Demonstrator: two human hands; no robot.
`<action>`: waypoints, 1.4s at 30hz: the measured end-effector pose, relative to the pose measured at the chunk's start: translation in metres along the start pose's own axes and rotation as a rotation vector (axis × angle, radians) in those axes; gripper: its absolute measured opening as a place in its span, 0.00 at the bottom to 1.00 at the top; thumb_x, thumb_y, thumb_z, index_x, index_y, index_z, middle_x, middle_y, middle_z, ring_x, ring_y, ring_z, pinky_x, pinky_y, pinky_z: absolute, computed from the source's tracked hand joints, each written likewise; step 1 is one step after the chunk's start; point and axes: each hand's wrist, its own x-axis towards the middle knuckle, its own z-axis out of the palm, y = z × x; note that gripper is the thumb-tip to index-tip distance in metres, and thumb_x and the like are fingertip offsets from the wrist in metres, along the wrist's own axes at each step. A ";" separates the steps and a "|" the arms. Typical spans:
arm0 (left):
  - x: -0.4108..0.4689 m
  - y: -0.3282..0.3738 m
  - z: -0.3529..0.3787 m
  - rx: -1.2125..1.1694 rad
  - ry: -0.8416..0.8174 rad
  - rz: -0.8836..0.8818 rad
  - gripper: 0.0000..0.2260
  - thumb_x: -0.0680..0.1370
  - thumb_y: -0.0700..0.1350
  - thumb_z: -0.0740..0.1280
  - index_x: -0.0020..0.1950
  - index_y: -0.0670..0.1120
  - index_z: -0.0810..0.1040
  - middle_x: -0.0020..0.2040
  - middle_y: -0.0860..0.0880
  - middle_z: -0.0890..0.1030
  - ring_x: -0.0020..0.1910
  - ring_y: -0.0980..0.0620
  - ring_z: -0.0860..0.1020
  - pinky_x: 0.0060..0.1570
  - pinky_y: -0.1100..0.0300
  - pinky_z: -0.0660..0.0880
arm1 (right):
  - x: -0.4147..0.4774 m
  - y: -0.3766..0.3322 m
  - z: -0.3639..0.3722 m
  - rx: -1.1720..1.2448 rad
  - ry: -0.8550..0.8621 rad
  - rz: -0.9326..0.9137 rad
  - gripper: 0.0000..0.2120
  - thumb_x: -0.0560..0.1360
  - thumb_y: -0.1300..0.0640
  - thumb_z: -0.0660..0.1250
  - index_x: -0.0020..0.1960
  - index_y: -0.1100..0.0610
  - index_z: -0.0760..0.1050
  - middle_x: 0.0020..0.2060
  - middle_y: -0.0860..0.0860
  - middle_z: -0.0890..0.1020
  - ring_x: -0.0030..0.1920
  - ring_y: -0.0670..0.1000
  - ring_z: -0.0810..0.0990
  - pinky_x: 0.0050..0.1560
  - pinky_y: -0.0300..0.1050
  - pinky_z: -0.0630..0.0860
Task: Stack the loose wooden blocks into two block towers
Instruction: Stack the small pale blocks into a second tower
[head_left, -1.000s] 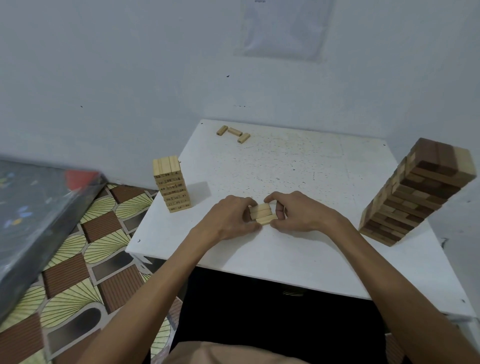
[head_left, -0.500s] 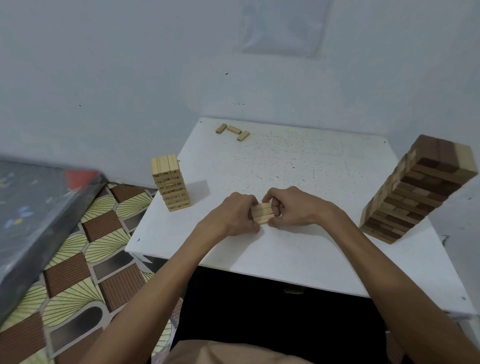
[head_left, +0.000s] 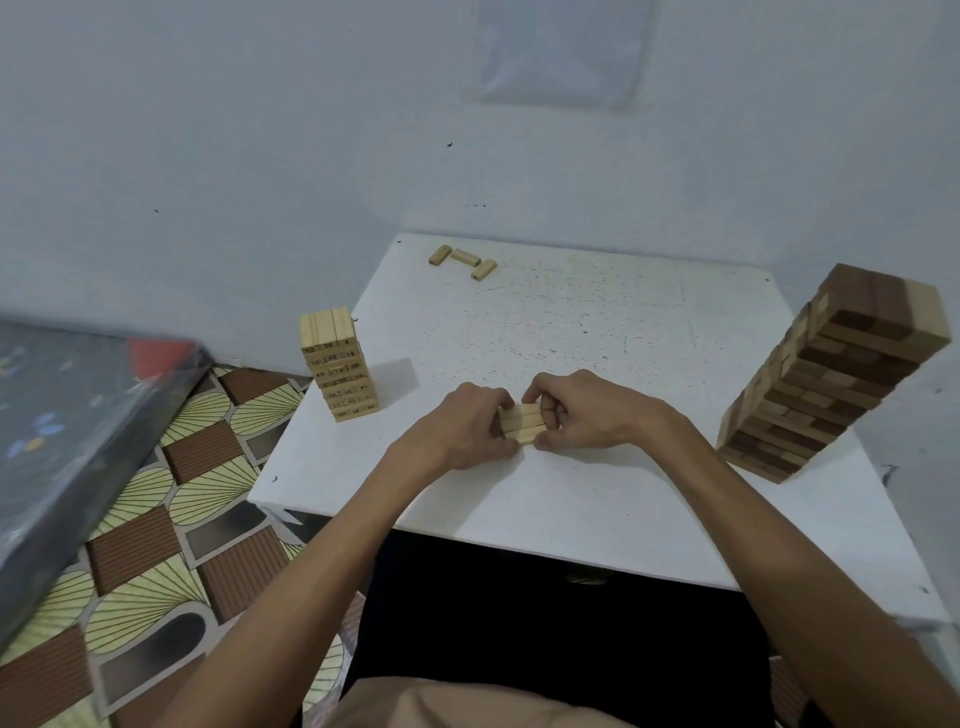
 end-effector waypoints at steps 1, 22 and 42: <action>0.000 0.001 -0.001 0.004 -0.012 0.003 0.21 0.76 0.49 0.73 0.67 0.45 0.77 0.48 0.49 0.81 0.46 0.49 0.79 0.52 0.50 0.79 | 0.000 0.000 0.000 0.001 0.005 0.000 0.22 0.74 0.52 0.76 0.65 0.50 0.73 0.43 0.44 0.81 0.43 0.42 0.75 0.47 0.42 0.75; 0.003 -0.002 -0.002 0.080 -0.023 0.020 0.20 0.74 0.51 0.73 0.62 0.44 0.77 0.51 0.49 0.79 0.50 0.48 0.77 0.52 0.48 0.78 | 0.000 -0.004 0.000 -0.050 -0.016 0.005 0.22 0.74 0.50 0.75 0.64 0.51 0.72 0.46 0.47 0.81 0.44 0.44 0.76 0.49 0.48 0.77; 0.004 0.001 -0.010 0.113 -0.057 -0.007 0.17 0.72 0.53 0.75 0.55 0.46 0.79 0.46 0.50 0.79 0.45 0.48 0.79 0.49 0.46 0.80 | 0.000 -0.002 -0.001 -0.045 -0.035 0.011 0.22 0.74 0.50 0.75 0.65 0.51 0.72 0.46 0.46 0.81 0.45 0.45 0.77 0.51 0.51 0.79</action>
